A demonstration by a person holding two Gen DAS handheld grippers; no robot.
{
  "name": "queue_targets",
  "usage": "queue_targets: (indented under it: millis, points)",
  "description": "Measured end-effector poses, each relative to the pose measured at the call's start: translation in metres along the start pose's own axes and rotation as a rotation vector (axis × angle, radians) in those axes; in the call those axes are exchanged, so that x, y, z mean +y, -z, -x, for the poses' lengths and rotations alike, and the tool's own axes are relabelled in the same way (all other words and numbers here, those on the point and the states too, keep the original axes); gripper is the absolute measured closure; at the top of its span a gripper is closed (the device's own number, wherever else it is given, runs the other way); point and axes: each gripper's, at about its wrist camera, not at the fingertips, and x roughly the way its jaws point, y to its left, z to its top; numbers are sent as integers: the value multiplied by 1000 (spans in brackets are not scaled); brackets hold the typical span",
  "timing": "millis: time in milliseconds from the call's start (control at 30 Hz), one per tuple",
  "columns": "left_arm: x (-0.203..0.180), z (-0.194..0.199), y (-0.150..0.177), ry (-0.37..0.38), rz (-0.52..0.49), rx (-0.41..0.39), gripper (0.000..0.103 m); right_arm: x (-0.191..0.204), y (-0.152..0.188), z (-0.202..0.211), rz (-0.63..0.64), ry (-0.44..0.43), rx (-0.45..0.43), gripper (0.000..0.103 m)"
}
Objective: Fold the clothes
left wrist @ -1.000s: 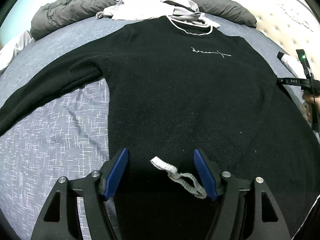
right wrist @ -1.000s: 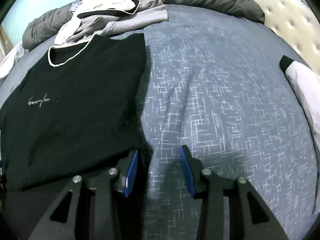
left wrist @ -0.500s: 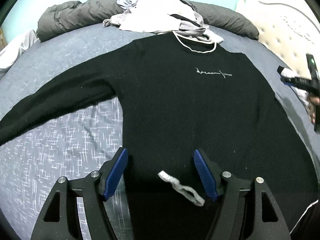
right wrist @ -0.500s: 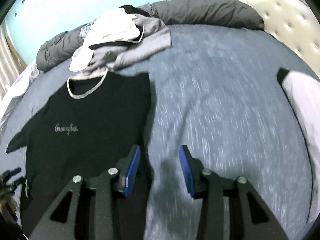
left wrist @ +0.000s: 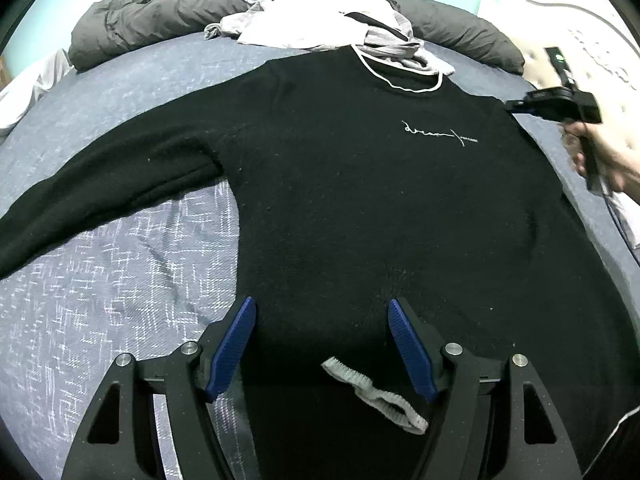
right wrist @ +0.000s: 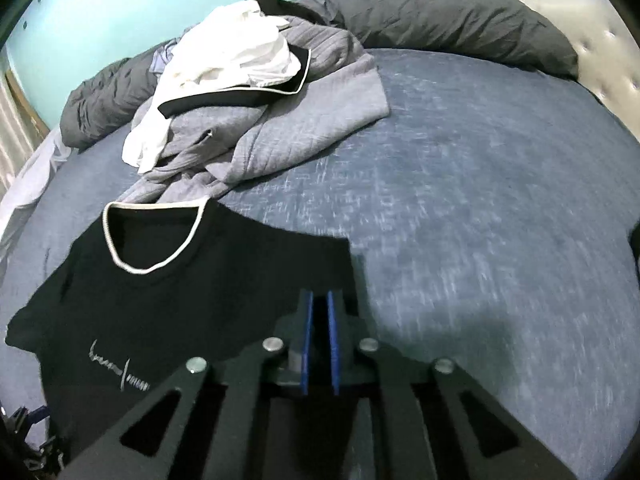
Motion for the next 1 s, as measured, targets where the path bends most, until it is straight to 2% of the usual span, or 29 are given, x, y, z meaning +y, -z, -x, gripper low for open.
queue_targets:
  millis: [233, 300, 433, 600, 700, 767, 833, 933, 1000]
  points:
    - [1, -3, 2, 3, -5, 8, 30, -15, -16, -39, -44, 82, 52, 97]
    - [0, -5, 2, 2, -6, 13, 30, -18, -18, -36, -59, 78, 42, 97]
    - [3, -3, 1, 13, 12, 12, 30, -19, -8, -3, -89, 40, -36, 97]
    - [18, 13, -2, 3, 55, -20, 30, -1, 46, 52, -85, -47, -100, 97]
    - [37, 25, -2, 6, 129, -42, 30, 15, 89, 79, -99, -120, -114, 97]
    - [55, 33, -2, -13, 195, -51, 30, 24, 120, 94, -148, -187, -115, 97]
    - [72, 39, -1, -41, 232, -47, 30, 32, 142, 104, -178, -210, -113, 97]
    - [101, 50, 0, -89, 277, -38, 30, 43, 172, 118, -216, -231, -109, 85]
    - [121, 60, 0, -130, 294, -34, 29, 50, 192, 127, -241, -245, -107, 63]
